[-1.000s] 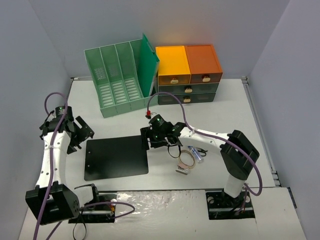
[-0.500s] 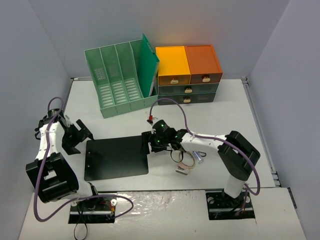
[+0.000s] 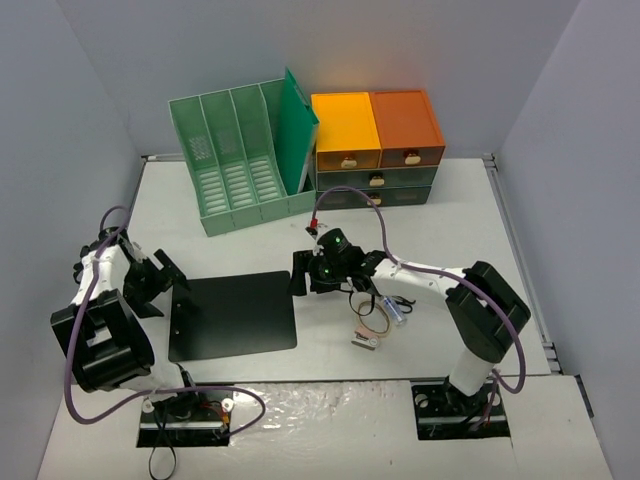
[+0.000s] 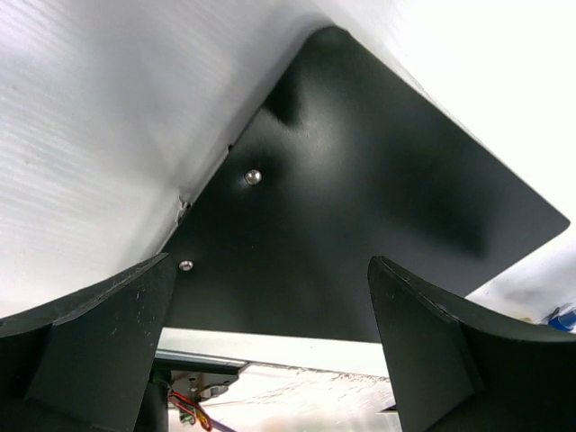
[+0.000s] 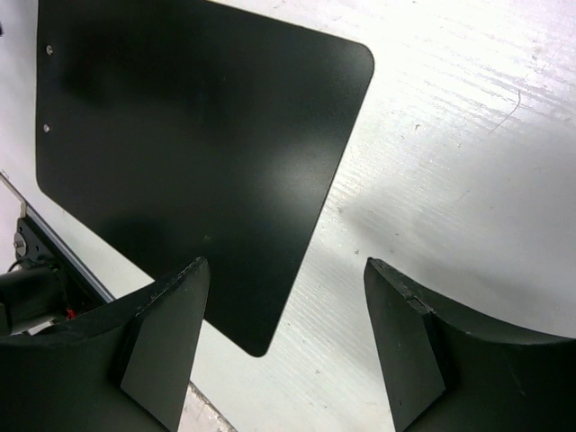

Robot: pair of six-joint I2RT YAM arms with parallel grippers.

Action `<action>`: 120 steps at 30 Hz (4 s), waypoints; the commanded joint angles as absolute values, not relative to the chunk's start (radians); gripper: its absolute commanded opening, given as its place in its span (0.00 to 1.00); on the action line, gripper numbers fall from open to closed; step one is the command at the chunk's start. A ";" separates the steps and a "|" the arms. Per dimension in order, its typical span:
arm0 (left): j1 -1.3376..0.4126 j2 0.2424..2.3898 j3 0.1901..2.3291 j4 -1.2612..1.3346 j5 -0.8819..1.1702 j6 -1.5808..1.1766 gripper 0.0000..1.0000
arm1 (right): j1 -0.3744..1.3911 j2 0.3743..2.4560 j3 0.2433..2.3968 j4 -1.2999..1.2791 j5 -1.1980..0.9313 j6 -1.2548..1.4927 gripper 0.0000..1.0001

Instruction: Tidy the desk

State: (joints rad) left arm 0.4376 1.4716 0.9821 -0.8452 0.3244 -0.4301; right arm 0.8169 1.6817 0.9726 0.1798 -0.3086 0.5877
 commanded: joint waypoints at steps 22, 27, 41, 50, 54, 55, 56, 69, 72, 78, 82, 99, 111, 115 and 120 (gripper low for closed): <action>0.517 1.677 0.991 -0.632 0.472 -0.416 0.86 | 0.756 1.606 0.946 0.316 -0.380 0.600 0.67; 0.515 1.710 0.969 -0.600 0.617 -0.428 0.86 | 0.750 1.618 0.951 0.316 -0.380 0.598 0.67; 0.503 1.701 0.968 -0.625 0.703 -0.451 0.86 | 0.751 1.752 1.063 0.014 -0.222 0.686 0.65; 0.503 1.668 0.953 -0.630 0.684 -0.456 0.86 | 0.785 1.763 0.969 0.055 -0.215 0.769 0.65; 0.503 1.658 0.950 -0.630 0.682 -0.460 0.86 | 0.810 1.776 0.968 0.035 -0.158 0.798 0.62; 0.503 1.656 0.949 -0.630 0.681 -0.460 0.86 | 0.817 1.779 0.968 0.034 -0.149 0.807 0.61; 0.503 1.654 0.949 -0.629 0.683 -0.461 0.86 | 0.828 1.787 0.966 0.035 -0.140 0.819 0.59; 0.497 1.640 0.935 -0.612 0.711 -0.477 0.86 | 0.900 1.925 0.951 0.136 -0.143 0.864 0.51; 0.489 1.639 0.930 -0.610 0.723 -0.480 0.86 | 0.902 1.938 0.954 0.143 -0.142 0.866 0.51; 0.441 1.643 0.920 -0.595 0.773 -0.489 0.84 | 0.908 1.957 0.971 0.149 -0.147 0.871 0.51; 0.389 1.646 0.916 -0.597 0.776 -0.493 0.78 | 0.913 1.970 0.979 0.150 -0.150 0.871 0.52; 0.275 1.607 0.907 -0.627 0.784 -0.527 0.39 | 0.918 1.974 0.980 0.146 -0.156 0.864 0.52; 0.275 1.568 0.910 -0.633 0.755 -0.537 0.00 | 0.927 1.961 0.971 0.133 -0.145 0.865 0.53; 0.281 1.529 0.936 -0.627 0.749 -0.552 0.00 | 0.928 1.962 0.974 0.125 -0.140 0.859 0.53; 0.300 1.511 0.986 -0.680 0.750 -0.531 0.00 | 0.934 1.968 0.980 0.108 -0.134 0.852 0.53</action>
